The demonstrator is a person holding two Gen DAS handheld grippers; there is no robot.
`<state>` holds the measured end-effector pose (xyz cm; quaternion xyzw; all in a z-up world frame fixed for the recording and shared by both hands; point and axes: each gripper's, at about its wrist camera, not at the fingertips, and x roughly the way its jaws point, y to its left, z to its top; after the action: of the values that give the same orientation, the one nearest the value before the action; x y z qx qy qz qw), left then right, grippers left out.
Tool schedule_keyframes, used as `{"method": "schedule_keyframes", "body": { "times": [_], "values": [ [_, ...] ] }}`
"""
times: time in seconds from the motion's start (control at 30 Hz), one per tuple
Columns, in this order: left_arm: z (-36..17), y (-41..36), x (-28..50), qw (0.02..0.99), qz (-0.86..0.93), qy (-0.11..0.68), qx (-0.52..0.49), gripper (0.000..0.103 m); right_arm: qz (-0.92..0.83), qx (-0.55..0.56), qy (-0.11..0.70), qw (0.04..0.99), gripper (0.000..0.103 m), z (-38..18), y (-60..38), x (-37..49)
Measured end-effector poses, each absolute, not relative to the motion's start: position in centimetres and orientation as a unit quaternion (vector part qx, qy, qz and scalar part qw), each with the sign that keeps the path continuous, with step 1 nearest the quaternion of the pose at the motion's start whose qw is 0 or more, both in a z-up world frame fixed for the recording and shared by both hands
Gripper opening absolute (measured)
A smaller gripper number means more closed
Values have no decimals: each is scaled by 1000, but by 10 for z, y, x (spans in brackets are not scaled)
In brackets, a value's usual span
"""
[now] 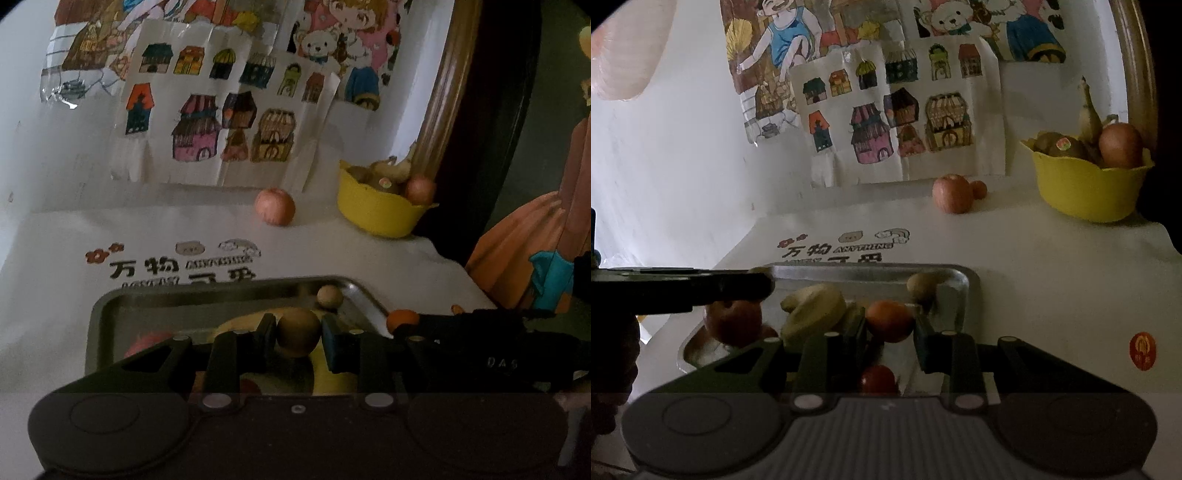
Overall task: Organize fruits
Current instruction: 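Lower the kiwi and tomato into the tray and open both tools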
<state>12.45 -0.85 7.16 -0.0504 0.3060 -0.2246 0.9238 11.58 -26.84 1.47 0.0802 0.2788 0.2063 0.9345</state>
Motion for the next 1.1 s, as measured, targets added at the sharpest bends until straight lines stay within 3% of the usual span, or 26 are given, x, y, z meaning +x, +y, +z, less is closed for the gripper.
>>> {"method": "schedule_keyframes", "body": {
  "times": [1.1],
  "values": [
    [40,-9,114,911,-206,356,-36,29,216,64,305,925,32,0,-257,127]
  ]
}}
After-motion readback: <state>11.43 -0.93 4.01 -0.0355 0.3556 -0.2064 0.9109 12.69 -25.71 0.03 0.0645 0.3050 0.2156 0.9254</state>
